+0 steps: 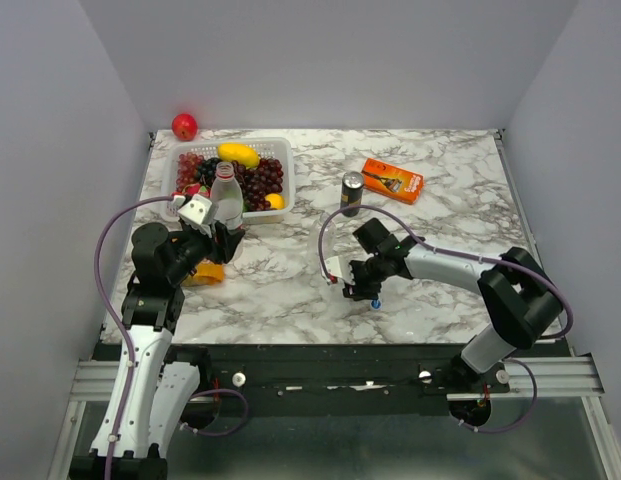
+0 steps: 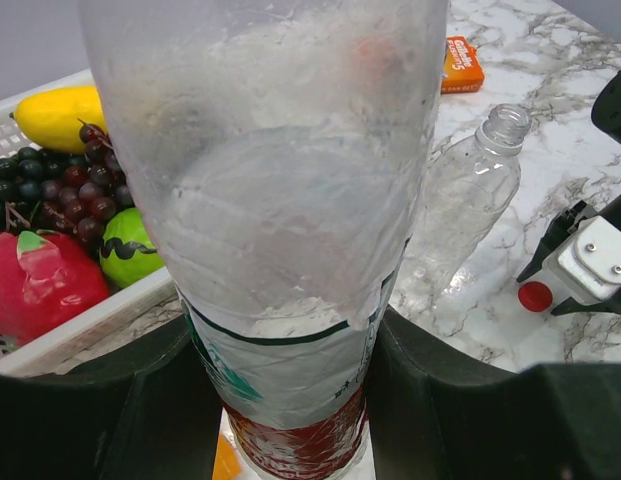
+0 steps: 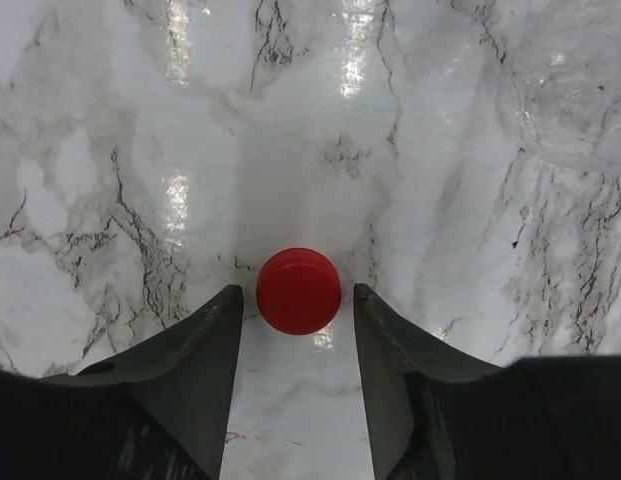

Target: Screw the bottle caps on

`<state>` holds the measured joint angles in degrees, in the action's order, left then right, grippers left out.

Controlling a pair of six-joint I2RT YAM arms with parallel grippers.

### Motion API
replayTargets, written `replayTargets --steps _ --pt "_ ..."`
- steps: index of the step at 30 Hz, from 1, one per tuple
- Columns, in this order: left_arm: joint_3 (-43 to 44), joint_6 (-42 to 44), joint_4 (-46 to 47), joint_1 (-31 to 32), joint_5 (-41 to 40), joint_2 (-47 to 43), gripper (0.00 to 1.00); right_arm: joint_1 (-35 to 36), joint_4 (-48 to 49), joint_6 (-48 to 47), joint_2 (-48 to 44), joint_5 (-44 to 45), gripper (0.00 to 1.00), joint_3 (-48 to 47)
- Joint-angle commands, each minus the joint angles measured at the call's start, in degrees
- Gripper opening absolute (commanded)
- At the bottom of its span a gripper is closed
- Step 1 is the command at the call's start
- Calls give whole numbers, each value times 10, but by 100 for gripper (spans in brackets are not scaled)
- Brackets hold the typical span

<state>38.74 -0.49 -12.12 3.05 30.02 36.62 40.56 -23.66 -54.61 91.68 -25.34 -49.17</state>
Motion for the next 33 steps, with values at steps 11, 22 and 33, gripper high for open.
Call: replayTargets --steps 11,22,33 --pt "-64 0 68 -1 102 -30 0 14 -109 -1 -39 -18 24 -67" --pt "-213 45 263 92 286 -50 0 13 -380 225 -172 -80 22 -354" --pt "-283 91 408 273 214 54 0 96 -545 157 4 -109 25 -736"
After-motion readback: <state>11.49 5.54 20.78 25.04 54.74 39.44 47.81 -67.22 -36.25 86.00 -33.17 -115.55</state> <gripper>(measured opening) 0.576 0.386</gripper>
